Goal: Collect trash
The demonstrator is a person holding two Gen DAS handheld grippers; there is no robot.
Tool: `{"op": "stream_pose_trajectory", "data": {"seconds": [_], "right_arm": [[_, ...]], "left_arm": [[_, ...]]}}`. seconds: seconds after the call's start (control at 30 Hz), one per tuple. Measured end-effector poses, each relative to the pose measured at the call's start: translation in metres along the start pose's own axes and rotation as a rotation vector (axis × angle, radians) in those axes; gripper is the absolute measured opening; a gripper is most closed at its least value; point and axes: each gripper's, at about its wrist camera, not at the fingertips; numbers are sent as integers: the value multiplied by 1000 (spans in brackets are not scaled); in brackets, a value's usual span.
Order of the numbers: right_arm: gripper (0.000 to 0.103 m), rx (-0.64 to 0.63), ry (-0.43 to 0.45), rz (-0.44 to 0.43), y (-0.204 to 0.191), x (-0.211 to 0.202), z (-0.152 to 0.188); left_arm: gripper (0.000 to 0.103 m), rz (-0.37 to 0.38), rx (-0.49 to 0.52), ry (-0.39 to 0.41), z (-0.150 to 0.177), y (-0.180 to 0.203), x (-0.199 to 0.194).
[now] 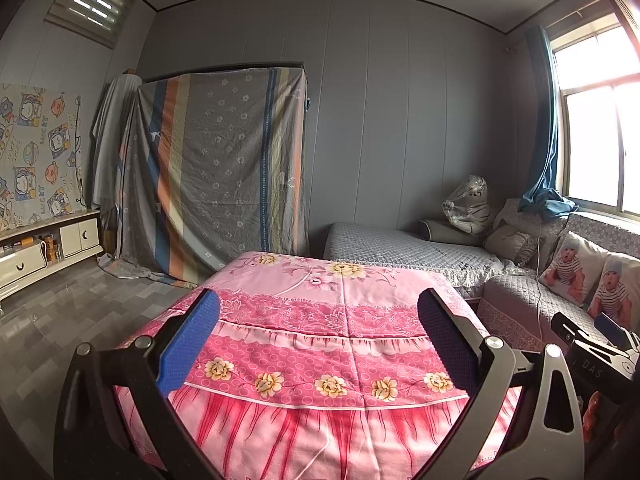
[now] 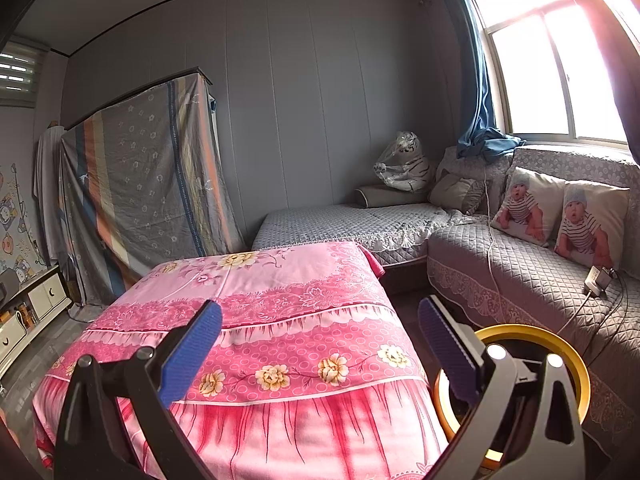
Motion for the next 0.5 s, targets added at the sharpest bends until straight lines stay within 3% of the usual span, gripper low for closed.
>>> {"op": "stream_pose_trajectory", "data": {"seconds": [0.5], "right_arm": [[95,0,-6,-4,0,1,0]], "left_arm": [[95,4,-3,-9,2,2,2]]}}
Point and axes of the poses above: each gripper's, at about its wrist camera, not at the fingertips, and x roughly the way its jaws point, y to its right, z to its underside, and after that the axes turned 15 degrees about x, right-handed
